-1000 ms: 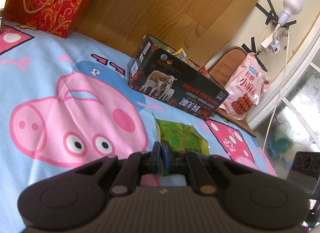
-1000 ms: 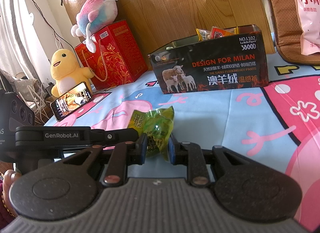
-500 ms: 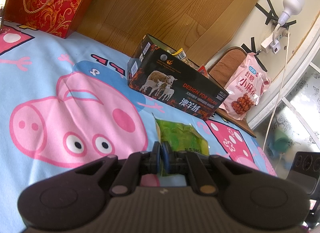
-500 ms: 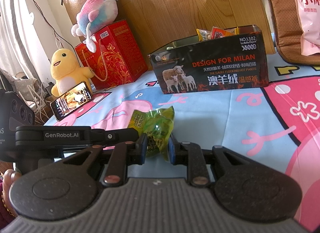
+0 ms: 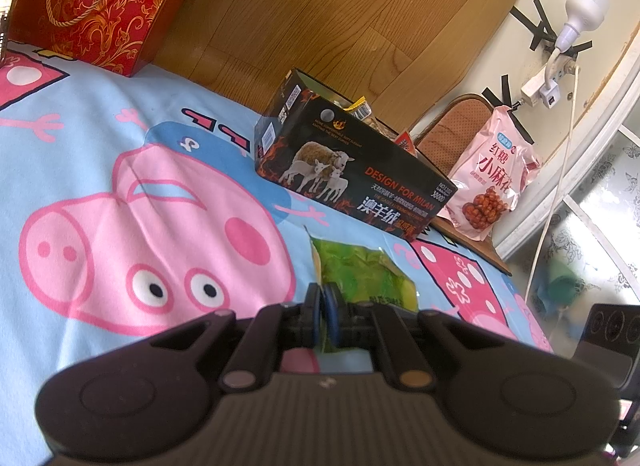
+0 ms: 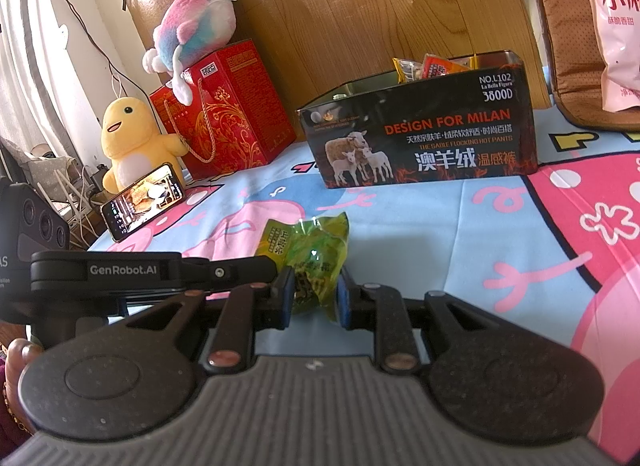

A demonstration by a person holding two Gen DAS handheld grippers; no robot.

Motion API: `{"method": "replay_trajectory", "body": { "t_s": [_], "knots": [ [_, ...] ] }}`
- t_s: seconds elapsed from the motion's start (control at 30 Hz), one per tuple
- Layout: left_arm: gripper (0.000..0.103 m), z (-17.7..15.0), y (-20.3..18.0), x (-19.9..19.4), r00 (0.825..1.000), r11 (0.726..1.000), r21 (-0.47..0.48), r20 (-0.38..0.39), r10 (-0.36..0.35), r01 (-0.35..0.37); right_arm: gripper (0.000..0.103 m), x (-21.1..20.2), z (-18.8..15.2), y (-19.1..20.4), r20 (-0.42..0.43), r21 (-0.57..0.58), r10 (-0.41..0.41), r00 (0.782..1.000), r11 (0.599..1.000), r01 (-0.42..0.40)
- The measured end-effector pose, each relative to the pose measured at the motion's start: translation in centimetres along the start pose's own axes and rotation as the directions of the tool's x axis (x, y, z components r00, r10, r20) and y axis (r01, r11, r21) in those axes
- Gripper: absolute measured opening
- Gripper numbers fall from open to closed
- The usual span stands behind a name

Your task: Organize snacks

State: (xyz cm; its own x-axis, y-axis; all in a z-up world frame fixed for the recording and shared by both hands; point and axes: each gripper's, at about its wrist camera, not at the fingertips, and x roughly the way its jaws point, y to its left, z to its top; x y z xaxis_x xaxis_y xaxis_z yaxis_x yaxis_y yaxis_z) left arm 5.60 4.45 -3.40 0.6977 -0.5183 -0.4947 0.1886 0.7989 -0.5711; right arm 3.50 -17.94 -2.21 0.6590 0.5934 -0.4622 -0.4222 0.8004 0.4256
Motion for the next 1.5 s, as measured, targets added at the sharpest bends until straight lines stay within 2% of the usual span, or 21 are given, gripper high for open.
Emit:
{"method": "replay_trajectory", "body": {
  "t_s": [1.33,1.5],
  "knots": [
    [0.005,-0.05,-0.09,0.04,1.0,1.0,0.006,-0.001,-0.001,0.001,0.026,-0.01,-0.05,0.06,0.0,-0.002,-0.001,1.0,1.0,0.001],
    [0.005,-0.1,-0.45,-0.32,1.0,0.999,0.03,0.026,-0.014,0.013,0.023,-0.26,-0.09,0.15,0.019,-0.017,0.004,1.0,1.0,-0.004]
  ]
}}
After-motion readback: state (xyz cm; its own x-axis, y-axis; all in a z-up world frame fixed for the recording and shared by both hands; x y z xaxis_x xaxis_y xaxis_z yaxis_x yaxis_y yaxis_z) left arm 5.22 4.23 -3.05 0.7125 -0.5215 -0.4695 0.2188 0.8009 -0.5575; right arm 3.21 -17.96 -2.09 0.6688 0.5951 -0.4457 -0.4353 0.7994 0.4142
